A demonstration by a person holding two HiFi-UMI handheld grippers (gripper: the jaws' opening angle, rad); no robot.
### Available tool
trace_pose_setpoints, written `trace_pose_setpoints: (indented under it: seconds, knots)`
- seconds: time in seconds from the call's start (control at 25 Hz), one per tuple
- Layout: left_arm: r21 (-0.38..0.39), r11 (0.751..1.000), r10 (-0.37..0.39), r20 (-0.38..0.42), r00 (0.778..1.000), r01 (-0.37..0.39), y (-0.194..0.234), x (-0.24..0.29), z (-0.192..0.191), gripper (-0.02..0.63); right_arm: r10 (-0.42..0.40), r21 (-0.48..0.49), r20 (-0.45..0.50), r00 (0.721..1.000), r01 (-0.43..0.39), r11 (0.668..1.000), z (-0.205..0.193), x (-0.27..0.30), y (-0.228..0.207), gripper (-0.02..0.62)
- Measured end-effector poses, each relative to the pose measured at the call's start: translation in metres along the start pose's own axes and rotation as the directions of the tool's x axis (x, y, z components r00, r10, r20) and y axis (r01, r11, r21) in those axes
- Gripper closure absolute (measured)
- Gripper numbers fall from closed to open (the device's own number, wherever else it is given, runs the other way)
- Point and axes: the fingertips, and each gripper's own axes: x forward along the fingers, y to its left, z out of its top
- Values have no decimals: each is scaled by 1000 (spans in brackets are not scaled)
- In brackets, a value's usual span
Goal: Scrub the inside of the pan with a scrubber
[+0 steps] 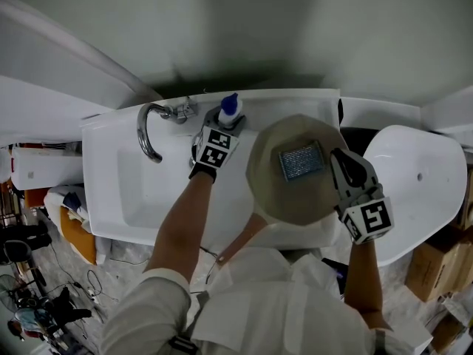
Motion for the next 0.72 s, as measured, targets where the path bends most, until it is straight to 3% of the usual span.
trace_pose_setpoints:
  seconds: [0.32,0.56,0.72]
  knots:
    - [105,984,-141,-57,988,147,-22,-50,28,397,-13,13,23,1000,12,1000,9,-7,1,584]
    - [218,930,-266,-154,952,295,-48,-96,44,397,-25,16,50,998,24,1000,17,-18,3,584]
    - [314,869,-305,-268,914,382,-67,-120,47,397,-34,22,66,997,32,999,18,-26,5,584]
